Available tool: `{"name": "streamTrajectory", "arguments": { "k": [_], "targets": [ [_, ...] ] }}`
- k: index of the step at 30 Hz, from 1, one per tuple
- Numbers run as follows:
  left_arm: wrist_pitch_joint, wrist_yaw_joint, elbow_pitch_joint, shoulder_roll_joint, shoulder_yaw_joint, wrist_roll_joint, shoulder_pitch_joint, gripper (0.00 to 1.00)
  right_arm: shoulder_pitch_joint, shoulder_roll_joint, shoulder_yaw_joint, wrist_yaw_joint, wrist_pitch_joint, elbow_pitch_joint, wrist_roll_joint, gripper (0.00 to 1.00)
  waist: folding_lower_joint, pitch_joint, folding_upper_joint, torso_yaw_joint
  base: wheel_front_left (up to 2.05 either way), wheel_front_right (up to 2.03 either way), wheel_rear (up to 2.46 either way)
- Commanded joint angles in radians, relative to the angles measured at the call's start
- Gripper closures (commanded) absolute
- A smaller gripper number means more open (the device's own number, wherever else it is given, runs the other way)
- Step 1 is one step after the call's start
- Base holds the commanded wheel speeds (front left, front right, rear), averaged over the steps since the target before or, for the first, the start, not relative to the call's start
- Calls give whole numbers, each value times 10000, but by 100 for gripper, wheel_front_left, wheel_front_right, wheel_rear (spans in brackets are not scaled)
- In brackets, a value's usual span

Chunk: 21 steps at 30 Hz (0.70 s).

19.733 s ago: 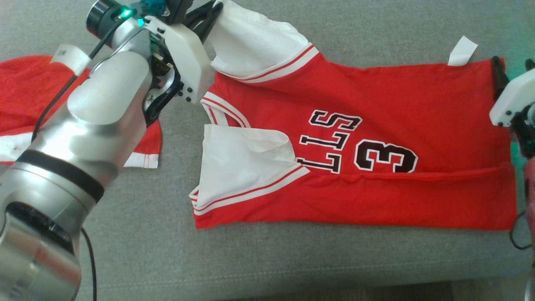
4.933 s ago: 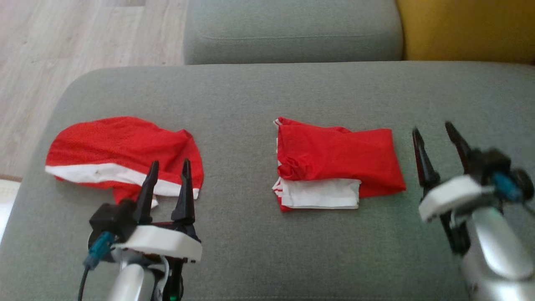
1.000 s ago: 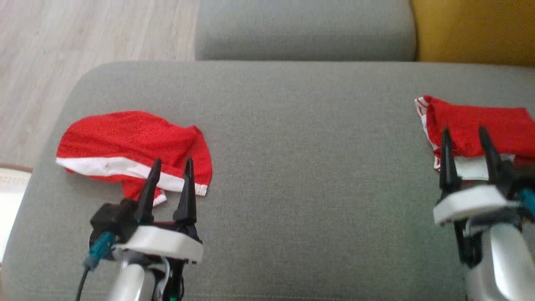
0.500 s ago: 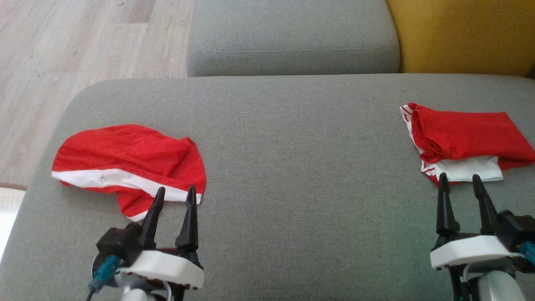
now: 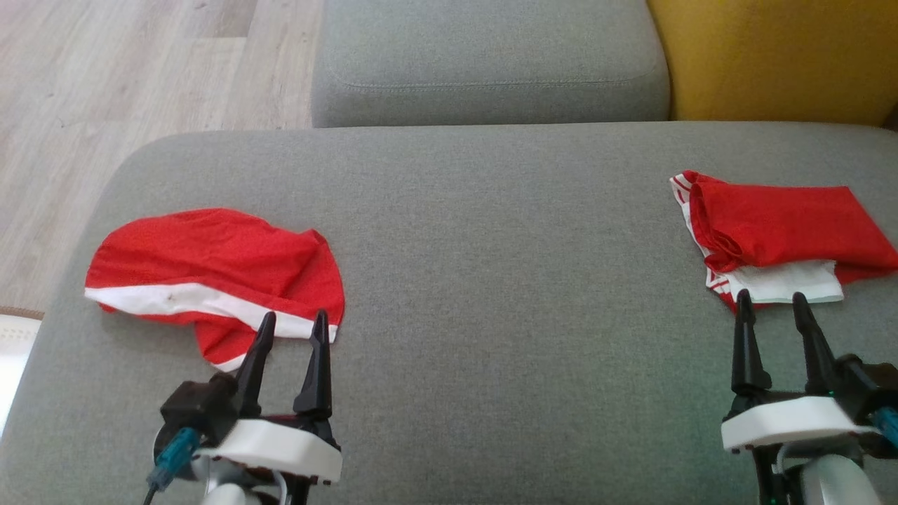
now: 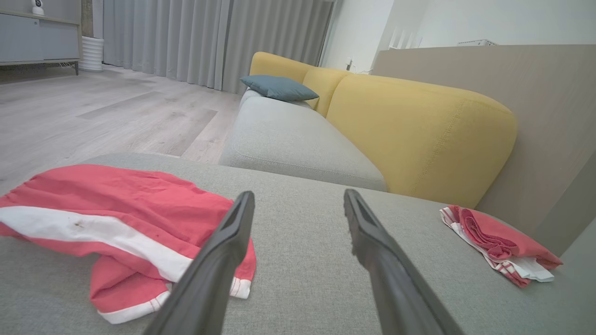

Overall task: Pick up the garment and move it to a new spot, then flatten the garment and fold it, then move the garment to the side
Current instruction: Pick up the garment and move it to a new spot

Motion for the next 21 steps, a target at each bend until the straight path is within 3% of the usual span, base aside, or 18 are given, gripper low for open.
{"name": "streamTrajectory", "arguments": {
  "k": [1, 9, 21],
  "targets": [
    [-51, 57, -320, 37, 361, 92, -411, 0, -319, -53, 240, -9, -102, -279, 69, 0, 0, -7, -1, 13, 0, 0, 0],
    [-51, -11, -197, 37, 301, 139, -428, 0, -86, -53, 262, -9, -121, -134, 259, 0, 0, -135, -1, 577, 0, 0, 0],
    [-51, -201, -26, 37, 792, 332, -315, 0, 130, -53, 992, -9, -137, 114, 763, 0, 0, -430, -1, 2826, 0, 0, 0]
  ]
}}
